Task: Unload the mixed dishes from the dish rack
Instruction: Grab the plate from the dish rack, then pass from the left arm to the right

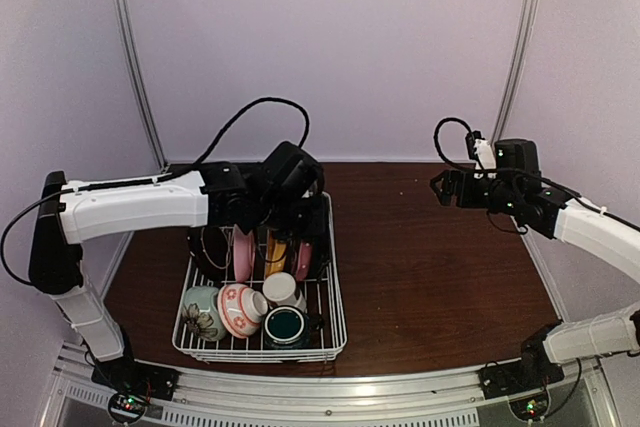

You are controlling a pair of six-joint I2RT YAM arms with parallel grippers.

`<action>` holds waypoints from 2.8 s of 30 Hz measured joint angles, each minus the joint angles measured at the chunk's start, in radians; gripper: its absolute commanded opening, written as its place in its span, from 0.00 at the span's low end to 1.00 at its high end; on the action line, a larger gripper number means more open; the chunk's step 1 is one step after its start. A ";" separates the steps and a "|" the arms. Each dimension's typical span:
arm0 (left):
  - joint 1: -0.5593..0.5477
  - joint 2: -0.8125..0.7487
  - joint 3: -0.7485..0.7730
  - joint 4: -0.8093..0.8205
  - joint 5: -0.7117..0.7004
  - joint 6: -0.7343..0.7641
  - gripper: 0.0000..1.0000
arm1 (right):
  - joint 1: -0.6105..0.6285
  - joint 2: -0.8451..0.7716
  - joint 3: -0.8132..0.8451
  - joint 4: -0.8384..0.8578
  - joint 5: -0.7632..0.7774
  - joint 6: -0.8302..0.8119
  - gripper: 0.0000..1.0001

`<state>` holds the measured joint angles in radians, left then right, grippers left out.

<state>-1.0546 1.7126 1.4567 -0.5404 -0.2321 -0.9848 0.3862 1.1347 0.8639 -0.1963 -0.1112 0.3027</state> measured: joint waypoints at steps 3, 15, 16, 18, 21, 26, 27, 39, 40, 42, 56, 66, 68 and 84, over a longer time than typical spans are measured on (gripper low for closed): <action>0.002 -0.015 -0.025 0.023 0.002 0.021 0.00 | 0.000 0.007 0.000 0.010 -0.005 0.005 1.00; 0.004 -0.125 -0.107 0.073 0.055 0.070 0.00 | 0.000 0.023 0.000 0.013 -0.023 0.019 1.00; 0.004 -0.134 -0.108 0.068 0.060 0.070 0.00 | 0.000 0.023 0.000 0.014 -0.024 0.019 1.00; 0.004 -0.151 -0.108 0.059 0.072 0.070 0.00 | 0.000 0.024 0.000 0.014 -0.028 0.020 1.00; 0.004 -0.176 -0.109 0.047 0.086 0.070 0.00 | 0.000 0.031 0.000 0.022 -0.035 0.025 1.00; 0.004 -0.229 -0.109 0.033 0.106 0.071 0.00 | 0.000 0.040 0.002 0.035 -0.046 0.038 1.00; 0.003 -0.238 -0.109 0.036 0.109 0.074 0.00 | 0.000 0.042 0.002 0.035 -0.046 0.040 1.00; 0.000 -0.348 -0.073 0.029 0.079 0.192 0.00 | 0.000 0.052 0.043 0.035 -0.047 0.043 1.00; -0.002 -0.350 -0.068 0.028 0.077 0.208 0.00 | 0.000 0.053 0.047 0.035 -0.047 0.044 1.00; -0.008 -0.352 -0.055 0.027 0.076 0.257 0.00 | 0.000 0.053 0.051 0.037 -0.047 0.045 1.00; -0.015 -0.346 0.006 0.082 0.114 0.670 0.00 | 0.000 -0.034 0.111 -0.014 -0.019 0.046 1.00; -0.019 -0.314 -0.043 0.146 0.141 1.040 0.00 | 0.000 -0.089 0.291 -0.207 -0.044 0.007 1.00; -0.028 -0.319 -0.100 0.190 0.125 1.128 0.00 | 0.000 -0.093 0.311 -0.246 -0.071 0.000 1.00; -0.251 -0.299 -0.317 0.412 -0.177 1.757 0.00 | 0.000 -0.072 0.433 -0.484 -0.292 0.016 1.00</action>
<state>-1.3052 1.4132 1.1397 -0.1287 -0.4095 0.7719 0.3866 1.0626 1.2964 -0.6804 -0.4034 0.3187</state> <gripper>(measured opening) 0.049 0.994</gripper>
